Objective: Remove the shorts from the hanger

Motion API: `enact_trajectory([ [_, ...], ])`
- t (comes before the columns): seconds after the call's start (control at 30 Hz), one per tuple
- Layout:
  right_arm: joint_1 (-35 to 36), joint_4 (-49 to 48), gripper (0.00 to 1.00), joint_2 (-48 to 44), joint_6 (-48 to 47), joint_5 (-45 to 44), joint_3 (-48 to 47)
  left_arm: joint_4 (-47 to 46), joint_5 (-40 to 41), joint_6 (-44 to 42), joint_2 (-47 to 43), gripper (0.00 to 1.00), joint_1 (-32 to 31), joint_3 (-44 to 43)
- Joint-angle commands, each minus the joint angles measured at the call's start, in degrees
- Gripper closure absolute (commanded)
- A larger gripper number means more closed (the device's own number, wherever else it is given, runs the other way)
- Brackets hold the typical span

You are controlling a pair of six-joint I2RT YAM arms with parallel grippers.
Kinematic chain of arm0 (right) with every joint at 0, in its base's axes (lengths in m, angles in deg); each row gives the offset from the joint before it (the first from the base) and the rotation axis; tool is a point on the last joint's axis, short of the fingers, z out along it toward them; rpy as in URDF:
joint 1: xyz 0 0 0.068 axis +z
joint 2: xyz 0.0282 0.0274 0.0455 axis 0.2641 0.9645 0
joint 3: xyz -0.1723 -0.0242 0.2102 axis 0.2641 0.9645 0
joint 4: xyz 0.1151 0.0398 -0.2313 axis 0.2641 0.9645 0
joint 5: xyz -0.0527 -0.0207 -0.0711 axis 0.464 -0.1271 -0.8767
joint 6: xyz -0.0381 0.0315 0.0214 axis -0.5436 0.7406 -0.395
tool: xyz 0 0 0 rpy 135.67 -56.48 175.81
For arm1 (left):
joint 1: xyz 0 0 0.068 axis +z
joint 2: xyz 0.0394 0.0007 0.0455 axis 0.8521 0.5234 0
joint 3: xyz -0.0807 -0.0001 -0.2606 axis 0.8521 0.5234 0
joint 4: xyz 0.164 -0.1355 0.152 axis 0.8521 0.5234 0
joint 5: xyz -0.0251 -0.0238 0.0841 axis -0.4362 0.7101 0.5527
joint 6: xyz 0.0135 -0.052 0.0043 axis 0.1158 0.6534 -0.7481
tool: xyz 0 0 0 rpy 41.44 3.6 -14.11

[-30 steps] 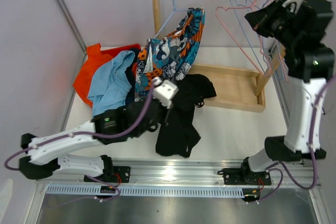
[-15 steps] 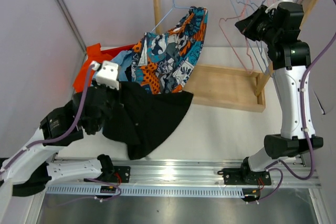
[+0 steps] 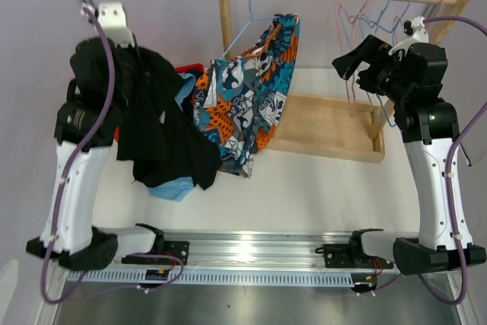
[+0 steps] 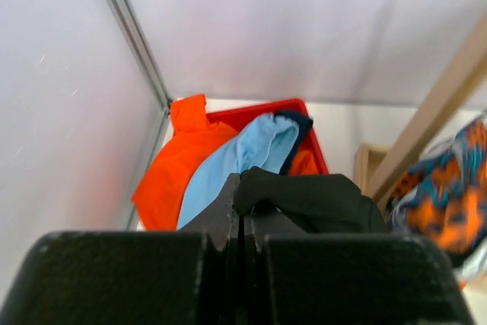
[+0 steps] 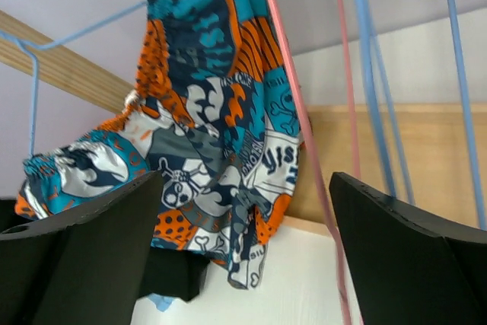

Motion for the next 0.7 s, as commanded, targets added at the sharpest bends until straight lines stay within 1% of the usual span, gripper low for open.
enact_trajectory([
  [0.0, 0.2, -0.9, 0.01, -2.1, -1.1, 0.0, 1.1, -4.3, -11.8, 3.6, 7.7, 1.0, 7.3, -12.6],
  [0.03, 0.2, -0.2, 0.01, -2.7, -1.4, -0.1, 0.9, -4.1, -12.4, 3.7, 11.6, 1.0, 7.9, -16.5],
  [0.1, 0.2, 0.3, 0.01, -3.3, -2.2, -0.2, 0.1, -3.0, -12.1, 3.1, 15.7, 1.0, 9.6, -20.4],
  [0.13, 0.2, 1.1, 0.01, -3.6, -2.5, 0.1, -0.4, -2.8, -12.1, 2.6, 19.3, 1.0, 10.2, -25.3],
  [0.17, 0.2, 1.6, 0.0, -3.8, -3.0, 0.2, -1.9, -2.9, -12.2, 2.6, 20.6, 1.0, 11.8, -26.1],
  [0.23, 0.2, 2.9, 0.01, -4.0, -3.4, 1.2, -3.5, -4.3, -13.3, 4.1, 22.5, 1.0, 14.1, -25.1],
  [0.27, 0.2, 3.4, 0.01, -4.2, -3.6, 1.4, -5.5, -5.1, -14.0, 5.3, 23.7, 1.0, 16.7, -24.0],
  [0.33, 0.3, 4.7, 0.01, -4.2, -3.6, 2.0, -7.5, -7.4, -14.8, 8.4, 24.4, 1.0, 18.3, -17.8],
  [0.37, 0.4, 4.9, 0.01, -4.3, -3.5, 2.5, -9.2, -7.9, -14.5, 9.1, 24.9, 0.93, 19.4, -16.4],
  [0.4, 0.3, 5.0, 0.01, -4.4, -3.2, 2.7, -10.0, -8.9, -14.0, 10.0, 25.0, 0.86, 19.8, -12.8],
  [0.43, 0.3, 5.2, 0.0, -4.4, -3.0, 2.9, -10.7, -9.4, -13.4, 10.6, 25.0, 0.77, 20.0, -11.3],
  [0.47, 0.3, 5.2, 0.01, -4.5, -2.8, 3.6, -11.2, -10.0, -12.9, 10.9, 25.0, 0.63, 20.2, -6.9],
  [0.5, 0.4, 5.1, 0.01, -4.2, -2.6, 4.0, -12.2, -10.8, -12.8, 11.3, 24.9, 0.36, 20.5, -5.6],
  [0.53, 0.5, 5.1, 0.01, -4.0, -2.1, 4.5, -12.8, -10.8, -12.5, 12.3, 24.6, 0.22, 20.6, -4.5],
  [0.57, 0.6, 5.1, 0.01, -3.8, -1.9, 5.0, -13.3, -10.8, -12.1, 12.9, 24.3, 0.01, 20.6, -2.3],
  [0.67, 0.9, 2.5, 0.01, -2.8, -0.5, 9.0, -13.7, -10.0, -13.4, 15.5, 20.9, 0.01, 20.6, 0.7],
])
